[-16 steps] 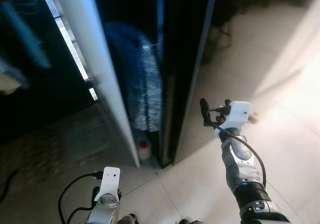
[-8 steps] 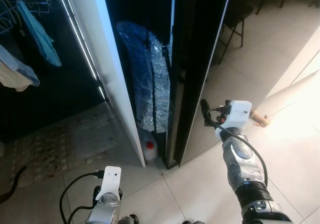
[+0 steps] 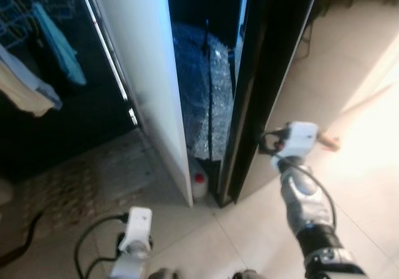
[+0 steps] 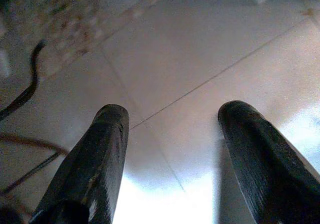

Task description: Restocking fridge

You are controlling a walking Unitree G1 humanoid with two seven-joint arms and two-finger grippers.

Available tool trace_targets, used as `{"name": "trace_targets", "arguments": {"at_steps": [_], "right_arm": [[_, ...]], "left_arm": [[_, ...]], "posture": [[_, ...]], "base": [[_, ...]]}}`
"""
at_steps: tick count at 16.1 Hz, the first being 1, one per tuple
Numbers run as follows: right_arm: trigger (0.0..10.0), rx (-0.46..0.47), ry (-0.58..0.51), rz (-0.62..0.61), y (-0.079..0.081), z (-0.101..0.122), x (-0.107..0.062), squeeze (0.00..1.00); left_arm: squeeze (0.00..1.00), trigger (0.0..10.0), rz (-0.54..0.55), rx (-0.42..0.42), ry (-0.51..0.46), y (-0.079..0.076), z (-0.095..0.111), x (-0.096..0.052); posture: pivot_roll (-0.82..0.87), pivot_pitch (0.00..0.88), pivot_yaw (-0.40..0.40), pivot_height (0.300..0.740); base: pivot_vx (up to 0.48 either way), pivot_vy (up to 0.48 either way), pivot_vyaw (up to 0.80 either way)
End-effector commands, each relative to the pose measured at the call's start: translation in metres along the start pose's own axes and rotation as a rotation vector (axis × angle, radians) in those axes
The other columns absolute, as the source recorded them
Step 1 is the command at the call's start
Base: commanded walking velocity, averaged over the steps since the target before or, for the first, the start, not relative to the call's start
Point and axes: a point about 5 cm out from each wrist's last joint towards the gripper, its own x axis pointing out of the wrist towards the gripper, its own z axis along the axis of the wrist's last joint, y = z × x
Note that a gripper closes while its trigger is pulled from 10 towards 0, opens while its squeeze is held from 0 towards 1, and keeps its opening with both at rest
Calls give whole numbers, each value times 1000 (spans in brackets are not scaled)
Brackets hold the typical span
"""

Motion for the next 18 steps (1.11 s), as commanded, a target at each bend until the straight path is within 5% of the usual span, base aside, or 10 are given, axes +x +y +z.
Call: {"name": "trace_targets", "arguments": {"at_steps": [1,5,8,13,14,18], "right_arm": [[10000,2,-4,17,9,3,3,0],[10000,-14,-67,12,8,27,14,0],[10000,-45,-206,-1,6,77,31,0],[10000,-122,-339,-18,6,124,36,0],[10000,-193,-340,-64,1,126,34,0],[10000,-162,-294,-125,-9,102,11,0]], "left_arm": [[0,10000,18,-1,22,10,-6,2],[0,10000,-6,3,11,10,-5,4],[0,10000,-15,-6,-7,11,-4,4],[0,10000,-30,-9,-16,11,-5,5],[0,10000,-34,-8,-18,11,-6,4],[0,10000,-40,-7,-17,10,-7,4]], "posture": [[-114,185,18,740],[-118,184,27,740],[-128,184,35,740],[-131,180,38,740],[-131,176,35,740],[-137,173,30,740]], "base": [[0,0,0],[0,0,0],[0,0,0],[0,0,0],[0,0,0],[0,0,0]]}}
